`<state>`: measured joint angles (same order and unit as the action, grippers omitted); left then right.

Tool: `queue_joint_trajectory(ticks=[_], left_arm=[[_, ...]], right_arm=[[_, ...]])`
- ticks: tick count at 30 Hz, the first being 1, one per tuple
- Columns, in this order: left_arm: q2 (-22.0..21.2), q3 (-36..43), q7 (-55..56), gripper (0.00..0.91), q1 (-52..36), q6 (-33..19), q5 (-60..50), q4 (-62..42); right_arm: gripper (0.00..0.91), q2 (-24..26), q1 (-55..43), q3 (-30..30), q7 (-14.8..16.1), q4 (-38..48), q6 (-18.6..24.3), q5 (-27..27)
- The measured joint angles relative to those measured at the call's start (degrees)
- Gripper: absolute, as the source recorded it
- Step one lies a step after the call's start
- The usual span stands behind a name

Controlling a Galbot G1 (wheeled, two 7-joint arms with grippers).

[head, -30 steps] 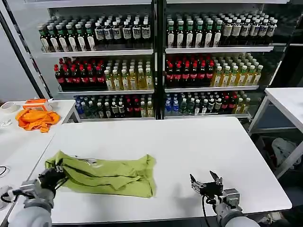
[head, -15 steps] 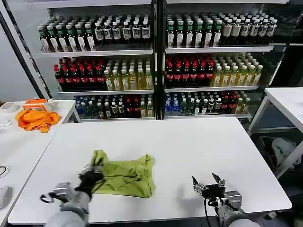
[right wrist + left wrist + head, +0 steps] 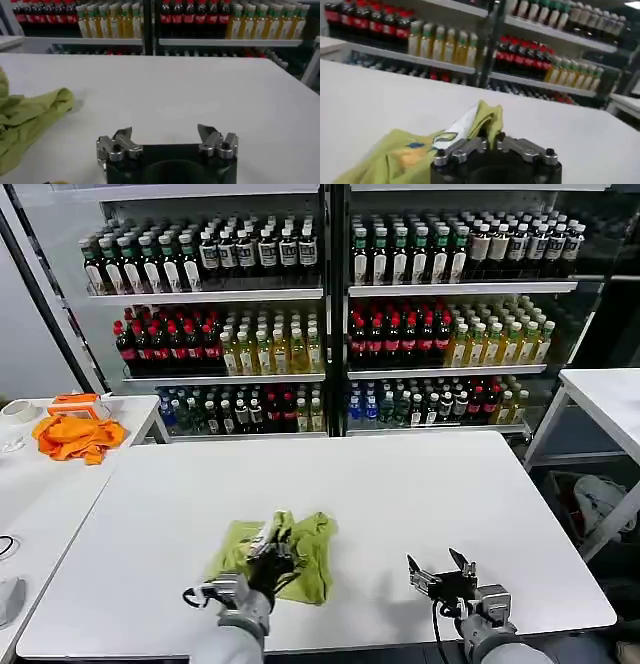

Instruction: Fold and organize the clothes.

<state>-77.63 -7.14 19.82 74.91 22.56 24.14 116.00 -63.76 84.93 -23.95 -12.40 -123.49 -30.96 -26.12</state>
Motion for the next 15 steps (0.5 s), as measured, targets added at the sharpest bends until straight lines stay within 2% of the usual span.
queue_joint_trajectory(ticks=[7, 15], left_arm=[[0.28, 4.16, -3.51, 0.907, -0.41, -2.26, -3.94, 0.90], [2.54, 4.48, -6.30, 0.907, 0.63, -3.63, -3.21, 6.76]], right_arm=[[0.907, -0.03, -0.78, 0.44, -0.08, 0.51, -0.18, -0.03], [0.907, -0.37, -1.43, 0.94, -0.13, 1.08, -0.29, -0.02]])
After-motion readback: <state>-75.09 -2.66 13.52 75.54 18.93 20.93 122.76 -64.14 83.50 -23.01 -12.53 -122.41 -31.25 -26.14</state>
